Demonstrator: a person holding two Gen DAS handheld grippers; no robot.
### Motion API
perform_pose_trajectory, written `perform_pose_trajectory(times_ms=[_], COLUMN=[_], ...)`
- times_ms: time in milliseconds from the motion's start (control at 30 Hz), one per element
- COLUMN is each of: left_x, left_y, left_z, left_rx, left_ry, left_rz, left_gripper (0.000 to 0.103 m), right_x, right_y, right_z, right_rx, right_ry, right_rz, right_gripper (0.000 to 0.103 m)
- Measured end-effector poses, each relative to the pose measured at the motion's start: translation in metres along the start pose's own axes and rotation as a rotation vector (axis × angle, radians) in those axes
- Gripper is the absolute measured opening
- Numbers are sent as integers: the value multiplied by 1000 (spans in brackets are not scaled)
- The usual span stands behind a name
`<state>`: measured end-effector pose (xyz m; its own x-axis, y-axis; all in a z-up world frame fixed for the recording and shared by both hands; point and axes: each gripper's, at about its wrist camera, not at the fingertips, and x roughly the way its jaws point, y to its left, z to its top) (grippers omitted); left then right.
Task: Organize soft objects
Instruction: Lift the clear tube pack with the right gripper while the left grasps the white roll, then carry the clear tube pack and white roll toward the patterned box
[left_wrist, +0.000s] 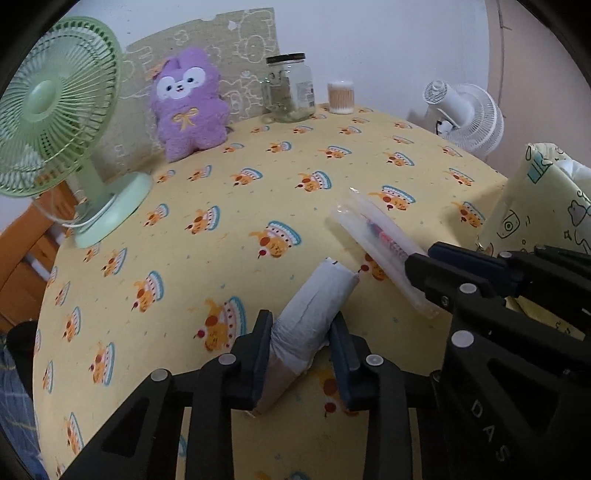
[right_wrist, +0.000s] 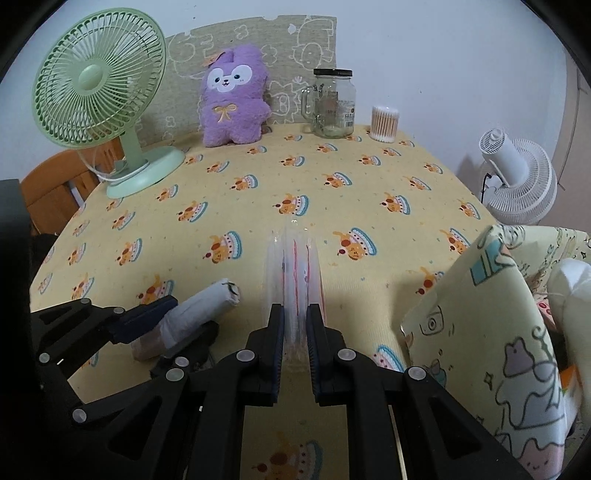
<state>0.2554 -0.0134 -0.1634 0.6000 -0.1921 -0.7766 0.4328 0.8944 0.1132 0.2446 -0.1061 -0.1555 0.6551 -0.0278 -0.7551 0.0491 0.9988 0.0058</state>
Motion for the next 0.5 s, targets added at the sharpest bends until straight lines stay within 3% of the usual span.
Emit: perform_pose_trajectory(times_ms=[200,500], left_x=[-20,-49], left_y=[-10,-22], left_z=[-7,-12], left_rx=[7,-19], left_ry=[-43,-69], left_rz=[57,78], left_gripper=[29,29], right_x=[-14,-45], right_y=[-3,-6], right_z=[-8,-13], right_rx=[-9,-22], right_ry=[-1,-40], right_rz=[14,13], right_gripper=[15,15])
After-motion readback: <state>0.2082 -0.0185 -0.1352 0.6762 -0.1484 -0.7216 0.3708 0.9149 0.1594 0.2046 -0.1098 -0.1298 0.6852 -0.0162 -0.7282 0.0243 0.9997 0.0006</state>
